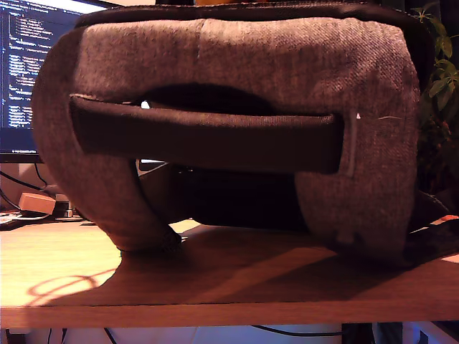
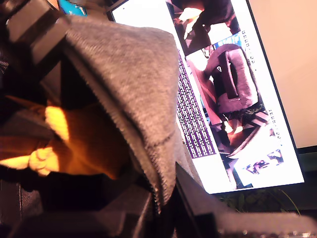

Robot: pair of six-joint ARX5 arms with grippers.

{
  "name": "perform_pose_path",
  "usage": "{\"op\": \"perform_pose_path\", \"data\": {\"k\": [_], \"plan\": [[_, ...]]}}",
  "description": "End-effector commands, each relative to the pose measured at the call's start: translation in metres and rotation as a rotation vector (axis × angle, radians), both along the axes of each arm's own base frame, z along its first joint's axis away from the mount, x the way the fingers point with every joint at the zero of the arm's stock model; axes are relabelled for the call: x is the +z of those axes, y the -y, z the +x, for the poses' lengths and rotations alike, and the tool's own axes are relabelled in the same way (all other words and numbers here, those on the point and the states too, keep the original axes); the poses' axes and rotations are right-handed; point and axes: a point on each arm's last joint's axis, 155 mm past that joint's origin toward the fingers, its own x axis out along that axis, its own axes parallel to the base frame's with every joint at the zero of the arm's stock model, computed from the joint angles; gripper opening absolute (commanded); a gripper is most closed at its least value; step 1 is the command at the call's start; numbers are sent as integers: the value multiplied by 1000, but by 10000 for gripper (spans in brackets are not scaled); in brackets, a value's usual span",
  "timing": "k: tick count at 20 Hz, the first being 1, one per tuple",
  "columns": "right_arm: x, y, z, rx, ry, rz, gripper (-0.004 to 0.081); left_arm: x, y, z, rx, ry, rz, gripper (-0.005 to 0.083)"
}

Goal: Pack the pair of socks inside the grey Google backpack

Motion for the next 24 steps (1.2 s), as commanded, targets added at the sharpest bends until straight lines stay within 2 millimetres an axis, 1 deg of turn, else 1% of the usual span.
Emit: {"op": "perform_pose_path", "data": {"k": [1, 2, 3, 5, 6, 8, 9, 10, 11, 12, 14, 15, 16, 20, 24], "plan": [[31, 2, -9, 23, 49, 83, -11, 38, -9, -2, 18, 28, -107, -24], [31, 1, -9, 25, 48, 84, -11, 37, -5, -5, -4, 8, -121, -24], [31, 1, -9, 25, 48, 84, -11, 26, -3, -3, -6, -16, -99, -24], [31, 1, -9, 26, 47, 84, -11, -7, -4, 4, 9, -95, -22, -24], [31, 1, -9, 26, 47, 84, -11, -18, -4, 7, 17, -121, 3, -24], [31, 1, -9, 26, 47, 84, -11, -27, -2, 12, 26, -135, 14, -24], [31, 1, -9, 26, 47, 84, -11, -26, -2, 15, 42, -144, -5, -23], [31, 1, -9, 26, 47, 84, -11, -26, -2, 15, 44, -146, -8, 4], [31, 1, -9, 26, 47, 84, -11, -26, -3, 15, 48, -151, -13, 79], [31, 1, -9, 26, 47, 84, -11, -26, -4, 17, 60, -148, -11, 226], [31, 1, -9, 26, 47, 84, -11, -27, -7, 19, 79, -146, -4, 589], [31, 1, -9, 26, 47, 84, -11, -29, -8, 19, 84, -151, 2, 694], [31, 1, -9, 26, 47, 84, -11, -30, -10, 20, 90, -154, 7, 717], [31, 1, -9, 26, 47, 84, -11, -42, -13, 17, 103, -200, 31, 714], [31, 1, -9, 26, 47, 84, -11, -54, -23, 15, 136, -236, 73, 709]]}}
